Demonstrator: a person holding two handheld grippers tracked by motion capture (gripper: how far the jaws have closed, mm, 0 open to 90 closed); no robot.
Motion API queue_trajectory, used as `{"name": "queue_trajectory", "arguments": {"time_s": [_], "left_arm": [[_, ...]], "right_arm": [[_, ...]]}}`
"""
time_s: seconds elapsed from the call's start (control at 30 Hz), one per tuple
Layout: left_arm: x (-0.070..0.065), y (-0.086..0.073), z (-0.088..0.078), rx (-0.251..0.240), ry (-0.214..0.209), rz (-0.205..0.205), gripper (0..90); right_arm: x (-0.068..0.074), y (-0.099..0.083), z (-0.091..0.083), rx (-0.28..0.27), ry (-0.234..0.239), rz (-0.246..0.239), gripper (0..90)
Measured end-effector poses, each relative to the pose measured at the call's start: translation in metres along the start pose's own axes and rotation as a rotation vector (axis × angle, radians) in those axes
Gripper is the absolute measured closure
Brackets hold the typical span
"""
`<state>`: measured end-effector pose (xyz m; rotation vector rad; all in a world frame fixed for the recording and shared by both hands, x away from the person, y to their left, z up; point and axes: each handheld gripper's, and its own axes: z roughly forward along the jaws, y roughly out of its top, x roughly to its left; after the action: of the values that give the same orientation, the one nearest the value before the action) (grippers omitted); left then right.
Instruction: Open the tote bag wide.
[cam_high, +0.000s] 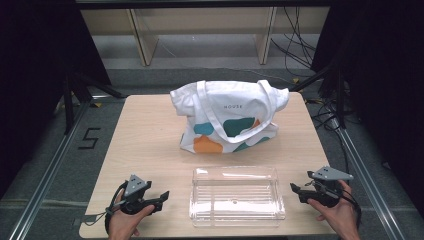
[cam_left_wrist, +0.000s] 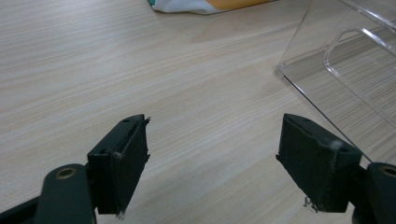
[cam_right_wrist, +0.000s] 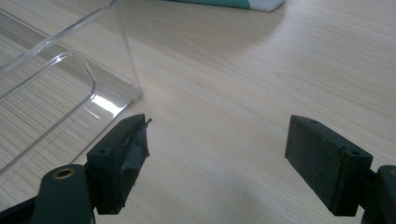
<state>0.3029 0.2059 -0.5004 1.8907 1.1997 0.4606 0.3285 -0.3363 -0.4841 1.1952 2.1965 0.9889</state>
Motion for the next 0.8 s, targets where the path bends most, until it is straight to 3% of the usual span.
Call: {"name": "queue_trajectory", "arguments": {"time_s": [0.03,0.1,0.27,0.43,0.47,0.5,0.57,0.67,0.7,0.8], "left_arm": [[0.0,0.0,0.0,0.0,0.0,0.0,23.1],[0.001,0.0,0.001,-0.004,-0.001,0.008,22.9],[0.001,0.0,0.002,0.002,-0.006,0.0,22.7],[0.001,-0.001,0.001,0.009,-0.006,0.007,22.8],[0.001,-0.001,0.0,0.01,-0.005,0.005,22.8],[0.001,-0.001,0.0,0.011,-0.005,0.004,22.8],[0.001,-0.001,0.0,0.012,-0.004,0.009,22.8],[0.001,-0.001,0.0,0.011,-0.006,0.005,22.8],[0.0,-0.001,0.001,-0.001,-0.003,-0.006,22.8],[0.0,-0.001,0.001,0.0,-0.005,-0.004,22.8]], "right_arm": [[0.0,0.0,0.0,0.0,0.0,0.0,22.0],[0.0,0.001,-0.001,0.003,0.008,0.052,21.8],[-0.005,0.002,-0.002,-0.015,0.012,0.038,21.5],[-0.004,0.006,-0.004,-0.022,0.011,0.077,22.3],[-0.007,0.007,-0.003,-0.028,0.018,0.043,22.7],[-0.006,0.01,-0.004,-0.037,0.002,0.052,24.7],[-0.005,0.012,-0.005,-0.025,0.017,0.063,26.7],[-0.005,0.017,-0.007,-0.033,0.015,0.062,27.3],[-0.006,0.018,-0.006,-0.052,0.006,0.041,27.3],[-0.004,0.02,-0.006,-0.034,0.015,0.058,27.4]]}}
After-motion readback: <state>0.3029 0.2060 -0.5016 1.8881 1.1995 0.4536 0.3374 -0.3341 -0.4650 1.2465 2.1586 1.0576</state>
